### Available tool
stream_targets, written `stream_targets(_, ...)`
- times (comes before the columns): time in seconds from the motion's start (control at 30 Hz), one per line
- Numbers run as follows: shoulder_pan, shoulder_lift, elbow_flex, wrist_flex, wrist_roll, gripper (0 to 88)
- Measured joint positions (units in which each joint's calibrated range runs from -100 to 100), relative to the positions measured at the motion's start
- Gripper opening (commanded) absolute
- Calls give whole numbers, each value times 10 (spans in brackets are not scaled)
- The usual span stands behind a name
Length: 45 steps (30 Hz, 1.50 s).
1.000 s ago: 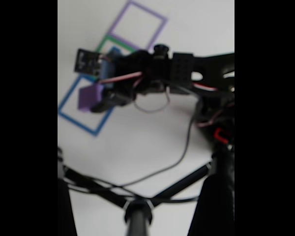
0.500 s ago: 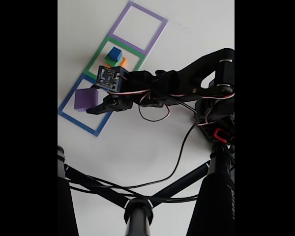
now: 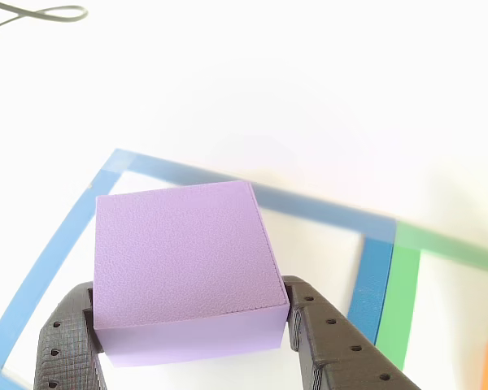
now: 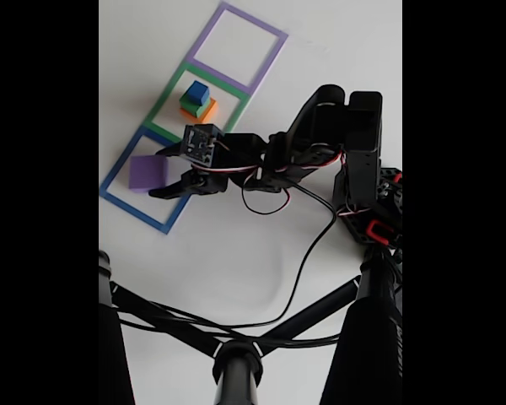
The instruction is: Tower of hanoi
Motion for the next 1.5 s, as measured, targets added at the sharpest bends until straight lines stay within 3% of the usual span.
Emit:
stream_targets(0.47,-2,80,0,-100,0,175)
stream_targets(0.8,-3,103,4,-140,0,273)
stream_targets(1.2,-3,99,10,-157,0,309)
stream_targets(1.33,-3,41,18,-121,0,304)
stream_targets(1.5,-6,-99,18,22,0,238)
